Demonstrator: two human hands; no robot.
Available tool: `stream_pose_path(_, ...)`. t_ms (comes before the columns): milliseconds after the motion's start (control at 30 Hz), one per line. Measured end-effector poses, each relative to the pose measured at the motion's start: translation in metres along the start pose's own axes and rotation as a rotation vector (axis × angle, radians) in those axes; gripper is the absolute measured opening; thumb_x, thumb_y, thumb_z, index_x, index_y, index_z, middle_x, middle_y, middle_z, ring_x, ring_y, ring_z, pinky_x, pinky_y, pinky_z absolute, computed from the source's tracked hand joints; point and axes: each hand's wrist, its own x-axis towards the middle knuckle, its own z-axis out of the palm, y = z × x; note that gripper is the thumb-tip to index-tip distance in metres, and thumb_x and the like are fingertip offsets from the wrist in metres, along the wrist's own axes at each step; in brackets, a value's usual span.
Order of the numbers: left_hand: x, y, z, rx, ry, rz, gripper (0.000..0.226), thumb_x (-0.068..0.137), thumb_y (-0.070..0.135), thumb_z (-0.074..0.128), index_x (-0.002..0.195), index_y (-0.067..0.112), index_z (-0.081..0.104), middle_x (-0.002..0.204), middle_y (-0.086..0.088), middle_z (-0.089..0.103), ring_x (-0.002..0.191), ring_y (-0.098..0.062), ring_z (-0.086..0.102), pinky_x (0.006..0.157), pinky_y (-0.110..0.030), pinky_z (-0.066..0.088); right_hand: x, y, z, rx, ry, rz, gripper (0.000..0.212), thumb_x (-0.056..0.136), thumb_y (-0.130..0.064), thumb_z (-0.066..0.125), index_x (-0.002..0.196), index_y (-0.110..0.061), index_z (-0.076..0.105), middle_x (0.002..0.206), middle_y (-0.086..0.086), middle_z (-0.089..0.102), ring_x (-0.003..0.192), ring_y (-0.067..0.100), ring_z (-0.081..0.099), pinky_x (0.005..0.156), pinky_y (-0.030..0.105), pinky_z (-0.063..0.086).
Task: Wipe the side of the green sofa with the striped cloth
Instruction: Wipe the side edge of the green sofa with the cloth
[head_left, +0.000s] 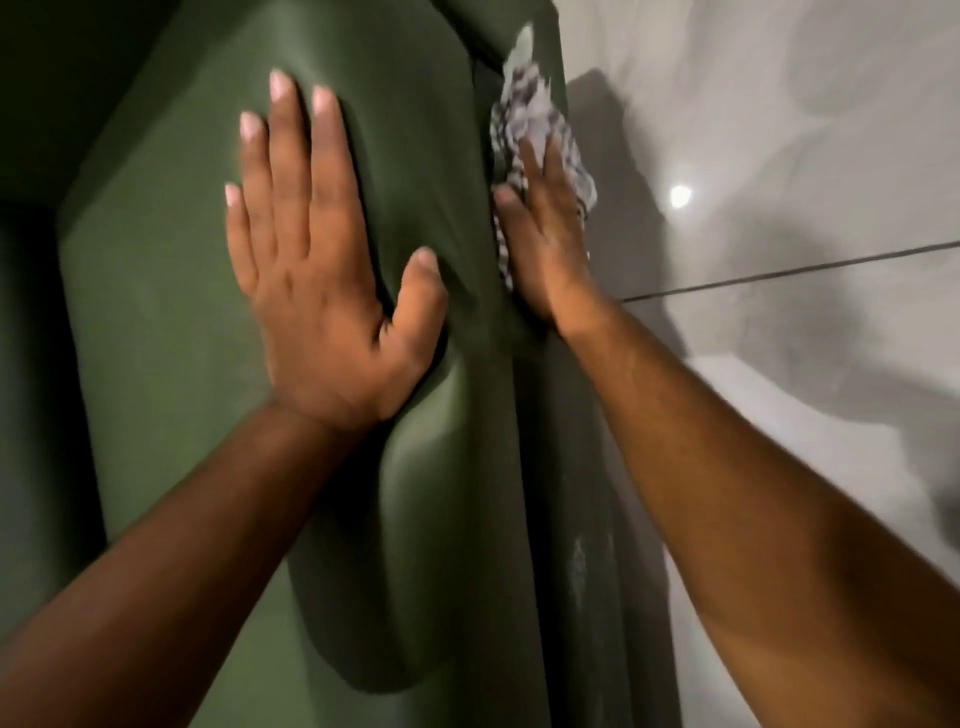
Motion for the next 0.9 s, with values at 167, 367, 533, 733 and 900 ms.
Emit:
stream_pose_path(167,-0.001,-0.001,-0.009,0.047,-0.022,-0.010,0.084,0.086,0.047,0.040,0.153,0.000,0.020,0.162,-0.021,0.018,0.152,-0.037,0.015,0.121,-0.053,0.016,-0.013,-0.003,-0.001,0.026,-0.022,-0.019,0.057,0.098,-0.040,0.036,0.150,-0.023,0.017,0.163,0.013,0.002,0.149,0.033,0.000,0.119,0.059,0.008)
stream_pose_path(367,-0.031,0.011,-0.022,0.015,-0.079,-0.066,0.080,0.087,0.038,0.042,0.156,0.008,0.015,0.165,-0.012,0.015,0.153,-0.031,0.011,0.123,-0.044,0.015,-0.130,0.028,0.000,0.014,-0.089,-0.041,0.059,0.096,-0.045,0.032,0.150,-0.025,0.017,0.163,0.010,0.003,0.149,0.027,0.000,0.122,0.049,0.005)
stream_pose_path(533,-0.117,0.027,-0.042,-0.055,-0.199,-0.062,0.077,0.096,0.037,0.045,0.157,0.011,0.006,0.167,-0.009,-0.001,0.154,-0.026,-0.003,0.125,-0.040,0.003,-0.268,0.061,0.006,0.029,-0.063,-0.055,0.056,0.097,-0.038,0.036,0.149,-0.026,0.017,0.162,0.012,0.003,0.150,0.028,-0.002,0.121,0.054,0.007)
stream_pose_path(733,-0.231,0.030,-0.053,-0.113,-0.162,-0.102,0.074,0.098,0.045,0.040,0.157,0.014,0.010,0.167,-0.005,0.001,0.154,-0.022,-0.003,0.120,-0.033,-0.002,-0.332,0.084,0.015,0.023,-0.089,-0.096,0.054,0.094,-0.050,0.028,0.135,-0.064,-0.003,0.160,-0.008,-0.005,0.149,0.017,-0.009,0.122,0.050,0.003)
stream_pose_path(900,-0.228,0.037,-0.048,-0.153,-0.127,-0.130,0.072,0.097,0.040,0.044,0.157,0.012,0.013,0.167,-0.008,0.005,0.154,-0.025,-0.001,0.122,-0.037,0.000,-0.310,0.080,0.014,-0.019,-0.072,-0.054,0.058,0.096,-0.046,0.031,0.145,-0.042,0.000,0.163,0.005,-0.004,0.149,0.026,-0.008,0.119,0.060,0.006)
